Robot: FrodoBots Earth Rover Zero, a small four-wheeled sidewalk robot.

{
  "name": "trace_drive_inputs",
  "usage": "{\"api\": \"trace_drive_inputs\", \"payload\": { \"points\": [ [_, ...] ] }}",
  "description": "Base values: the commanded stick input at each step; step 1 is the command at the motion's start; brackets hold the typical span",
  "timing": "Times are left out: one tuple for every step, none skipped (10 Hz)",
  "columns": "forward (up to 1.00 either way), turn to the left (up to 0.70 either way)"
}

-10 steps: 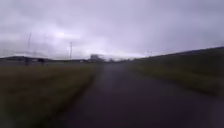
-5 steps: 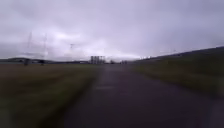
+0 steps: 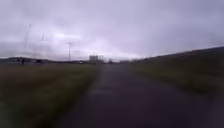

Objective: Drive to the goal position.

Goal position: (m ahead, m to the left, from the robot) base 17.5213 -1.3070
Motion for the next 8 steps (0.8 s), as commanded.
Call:
{"api": "trace_drive_inputs", "payload": {
  "points": [
    [1.00, 0.00],
    [1.00, 0.00],
    [1.00, 0.00],
    [1.00, 0.00],
    [1.00, 0.00],
    [1.00, 0.00],
    [1.00, 0.00],
    [1.00, 0.00]
  ]
}}
